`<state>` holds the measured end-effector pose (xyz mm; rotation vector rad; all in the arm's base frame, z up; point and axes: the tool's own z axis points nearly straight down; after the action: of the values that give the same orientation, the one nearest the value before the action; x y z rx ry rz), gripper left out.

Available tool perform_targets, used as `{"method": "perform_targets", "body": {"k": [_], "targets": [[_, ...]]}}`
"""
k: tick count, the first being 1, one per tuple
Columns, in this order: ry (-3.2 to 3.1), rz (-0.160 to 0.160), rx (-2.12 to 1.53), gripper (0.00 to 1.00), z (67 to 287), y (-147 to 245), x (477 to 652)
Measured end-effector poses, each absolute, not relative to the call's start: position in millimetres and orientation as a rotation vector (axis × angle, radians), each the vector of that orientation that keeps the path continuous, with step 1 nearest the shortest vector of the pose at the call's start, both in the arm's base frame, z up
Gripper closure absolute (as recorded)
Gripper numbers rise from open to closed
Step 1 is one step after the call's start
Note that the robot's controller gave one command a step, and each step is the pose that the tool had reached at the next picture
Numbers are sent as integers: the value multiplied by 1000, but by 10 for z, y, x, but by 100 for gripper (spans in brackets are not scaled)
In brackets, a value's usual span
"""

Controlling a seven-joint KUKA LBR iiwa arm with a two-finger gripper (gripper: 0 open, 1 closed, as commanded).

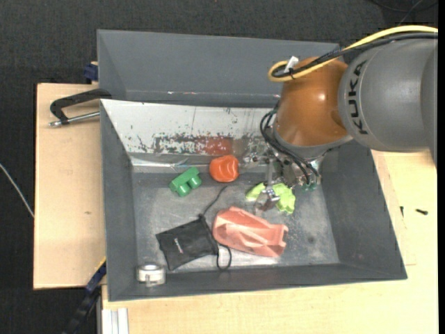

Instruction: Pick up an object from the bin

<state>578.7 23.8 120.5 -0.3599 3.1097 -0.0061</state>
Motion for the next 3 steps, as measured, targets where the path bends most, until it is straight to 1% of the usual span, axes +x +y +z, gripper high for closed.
{"method": "perform_targets", "body": {"k": [1,2,3], "targets": [[3083,3,-569,0,1156,209,5798],[3128,2,-268,0,844,-284,5866],[3077,-12,-597,100,762,-272,6038]]}}
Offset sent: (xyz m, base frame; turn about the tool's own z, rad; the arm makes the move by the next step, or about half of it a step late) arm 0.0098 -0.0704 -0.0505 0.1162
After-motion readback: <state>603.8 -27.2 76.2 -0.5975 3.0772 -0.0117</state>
